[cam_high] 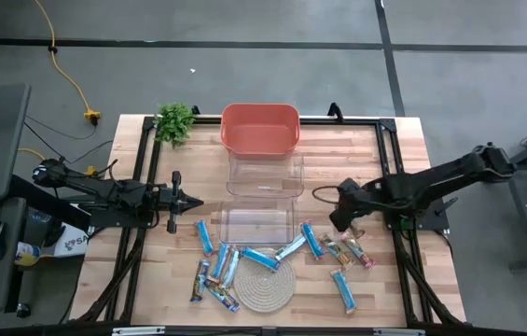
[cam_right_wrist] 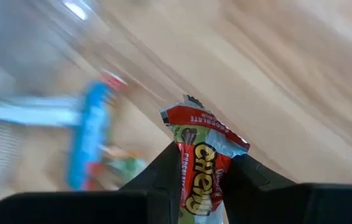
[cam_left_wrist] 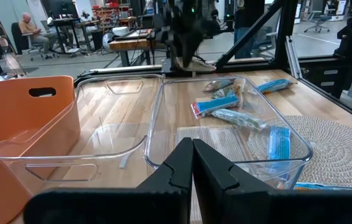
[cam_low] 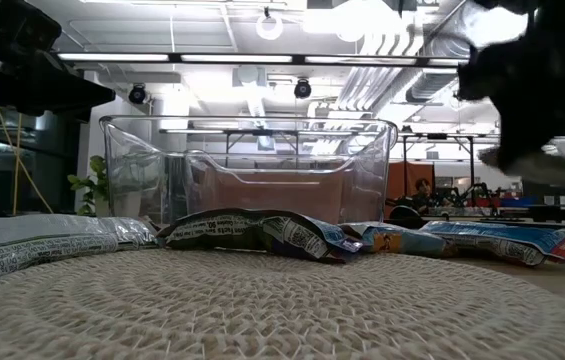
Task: Pick and place Granola Bars by type
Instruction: Put the red granola bar into the orange bin
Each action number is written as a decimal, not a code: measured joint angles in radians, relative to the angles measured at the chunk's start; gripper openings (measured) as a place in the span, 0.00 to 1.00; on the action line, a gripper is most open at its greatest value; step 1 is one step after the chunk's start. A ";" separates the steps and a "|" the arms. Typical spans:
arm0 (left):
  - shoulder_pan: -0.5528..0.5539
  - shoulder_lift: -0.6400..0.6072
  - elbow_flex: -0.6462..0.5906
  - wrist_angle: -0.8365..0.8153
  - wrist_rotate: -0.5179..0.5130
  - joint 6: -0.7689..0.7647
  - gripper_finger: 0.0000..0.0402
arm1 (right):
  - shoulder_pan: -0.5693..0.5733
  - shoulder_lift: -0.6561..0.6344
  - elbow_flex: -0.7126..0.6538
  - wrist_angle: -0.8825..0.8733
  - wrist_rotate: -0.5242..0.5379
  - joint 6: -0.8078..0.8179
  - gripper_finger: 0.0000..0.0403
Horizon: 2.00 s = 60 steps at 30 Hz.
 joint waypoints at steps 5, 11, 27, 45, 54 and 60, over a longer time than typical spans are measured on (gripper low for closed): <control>0.000 0.000 0.000 0.000 0.000 0.000 0.02 | 0.000 -0.127 0.001 0.206 0.107 -0.084 0.18; 0.000 0.000 0.000 0.000 0.000 0.000 0.02 | -0.001 -0.208 0.001 0.453 0.222 -0.240 0.18; 0.000 0.000 0.000 0.000 0.000 0.000 0.02 | -0.001 -0.228 0.062 0.990 0.238 -0.676 0.18; 0.000 0.000 0.000 0.000 0.000 0.000 0.02 | -0.016 0.060 0.927 0.497 0.478 -1.352 0.18; 0.000 0.000 0.000 0.000 0.000 0.000 0.02 | -0.188 0.315 1.229 0.479 0.473 -1.540 0.18; 0.000 0.000 0.000 0.000 0.000 0.000 0.02 | -0.355 0.496 1.355 0.435 0.342 -1.457 0.18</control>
